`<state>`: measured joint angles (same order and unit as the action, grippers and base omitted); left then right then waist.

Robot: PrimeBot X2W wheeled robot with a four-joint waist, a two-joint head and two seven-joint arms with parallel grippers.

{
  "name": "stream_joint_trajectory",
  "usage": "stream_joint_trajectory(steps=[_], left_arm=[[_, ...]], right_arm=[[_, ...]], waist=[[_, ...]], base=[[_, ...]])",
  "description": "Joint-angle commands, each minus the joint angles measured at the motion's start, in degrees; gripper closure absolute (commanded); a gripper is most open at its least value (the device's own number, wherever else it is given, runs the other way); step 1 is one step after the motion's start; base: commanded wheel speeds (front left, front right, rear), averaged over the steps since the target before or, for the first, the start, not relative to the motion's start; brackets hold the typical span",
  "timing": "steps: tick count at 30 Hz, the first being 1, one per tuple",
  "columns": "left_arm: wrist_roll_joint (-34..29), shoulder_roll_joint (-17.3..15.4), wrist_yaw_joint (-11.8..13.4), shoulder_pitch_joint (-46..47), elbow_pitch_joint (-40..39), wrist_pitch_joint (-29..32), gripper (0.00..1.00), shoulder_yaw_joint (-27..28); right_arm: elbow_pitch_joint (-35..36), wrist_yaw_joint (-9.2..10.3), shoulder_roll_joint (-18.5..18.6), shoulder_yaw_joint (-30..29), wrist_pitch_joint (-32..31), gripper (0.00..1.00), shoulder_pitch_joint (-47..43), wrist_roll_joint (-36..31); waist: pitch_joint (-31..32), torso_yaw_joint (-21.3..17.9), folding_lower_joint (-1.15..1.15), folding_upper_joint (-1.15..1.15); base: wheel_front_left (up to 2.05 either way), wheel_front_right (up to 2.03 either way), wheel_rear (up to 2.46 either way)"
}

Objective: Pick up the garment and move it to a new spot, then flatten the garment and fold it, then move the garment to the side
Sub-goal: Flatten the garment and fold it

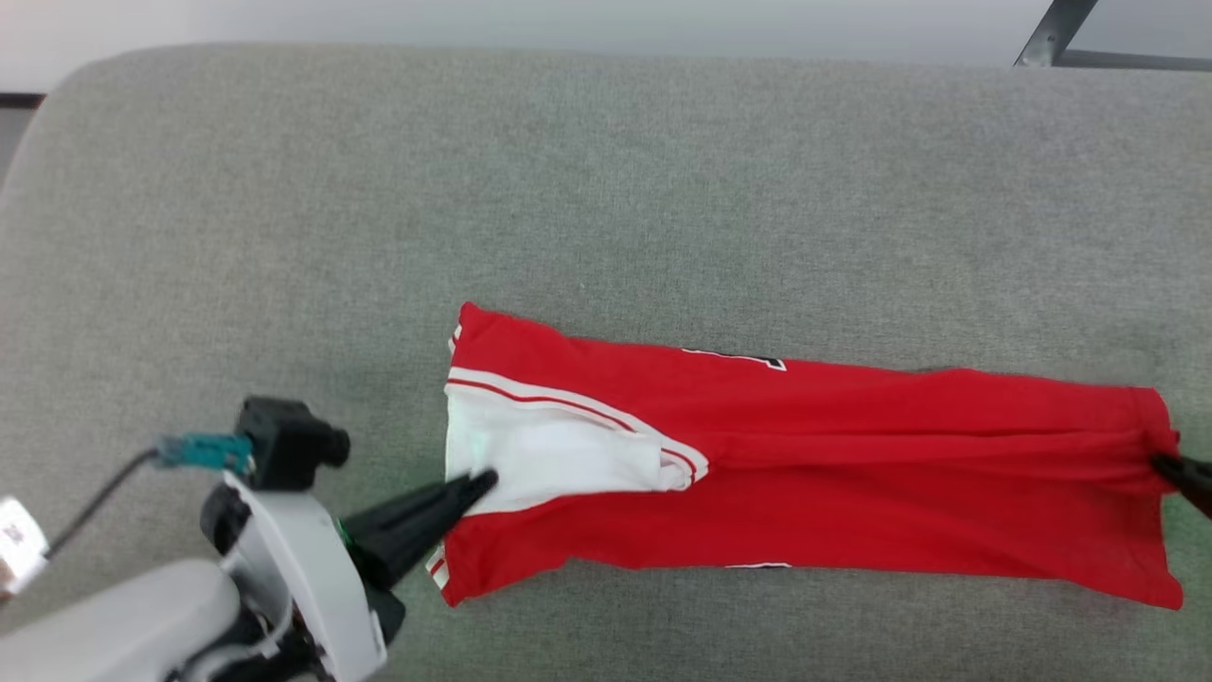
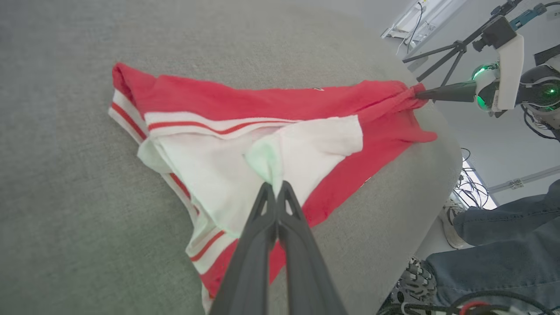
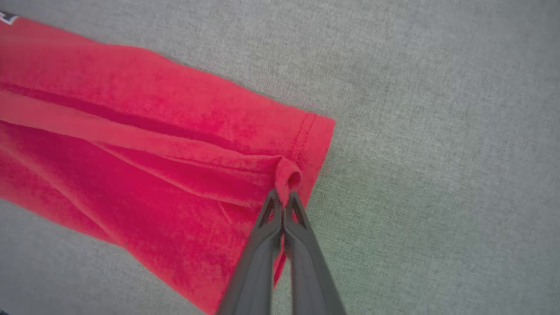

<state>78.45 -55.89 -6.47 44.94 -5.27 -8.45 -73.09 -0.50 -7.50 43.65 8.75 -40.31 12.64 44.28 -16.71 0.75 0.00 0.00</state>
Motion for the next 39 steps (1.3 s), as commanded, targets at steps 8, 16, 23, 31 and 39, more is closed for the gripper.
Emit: stream_joint_trajectory(steps=[8, 16, 23, 31, 39], left_arm=[[-3.86, 5.32, 1.99, -4.45, 5.00, 0.47, 1.00, -0.15], [-5.65, 8.81, 3.42, -4.87, 10.18, -1.75, 0.35, 0.15], [-4.75, 8.29, 3.91, -6.49, 9.73, -5.05, 0.00, 2.73], [-7.00, 8.85, 8.48, -11.26, 6.63, -6.73, 0.00, 10.55], [-17.12, 18.64, 12.77, -23.55, 7.32, -6.75, 0.00, 29.62]], right_arm=[[-0.14, 0.02, -4.63, -0.69, -0.64, 1.00, -2.14, -4.64], [-1.23, 0.02, -6.85, -0.88, 1.07, 0.00, -1.19, -6.19], [-0.31, 0.02, -6.29, -2.42, 0.07, 0.00, -2.44, -3.28], [0.29, 0.02, -4.09, -7.77, -6.69, 0.00, -5.30, 0.58], [-3.46, 0.02, -5.10, -13.57, -13.78, 0.00, -5.99, 2.85]], waist=[[-2.01, 0.42, 0.00, 0.00], [-1.49, 0.44, 0.00, 0.00], [1.13, 0.56, 0.00, 0.00], [3.37, 2.74, 0.00, 0.00], [4.41, 7.38, 0.00, 0.00]], base=[[0.00, 0.00, 0.00], [0.00, 0.00, 0.00], [0.00, 0.00, 0.00], [0.00, 0.00, 0.00], [0.00, 0.00, 0.00]])
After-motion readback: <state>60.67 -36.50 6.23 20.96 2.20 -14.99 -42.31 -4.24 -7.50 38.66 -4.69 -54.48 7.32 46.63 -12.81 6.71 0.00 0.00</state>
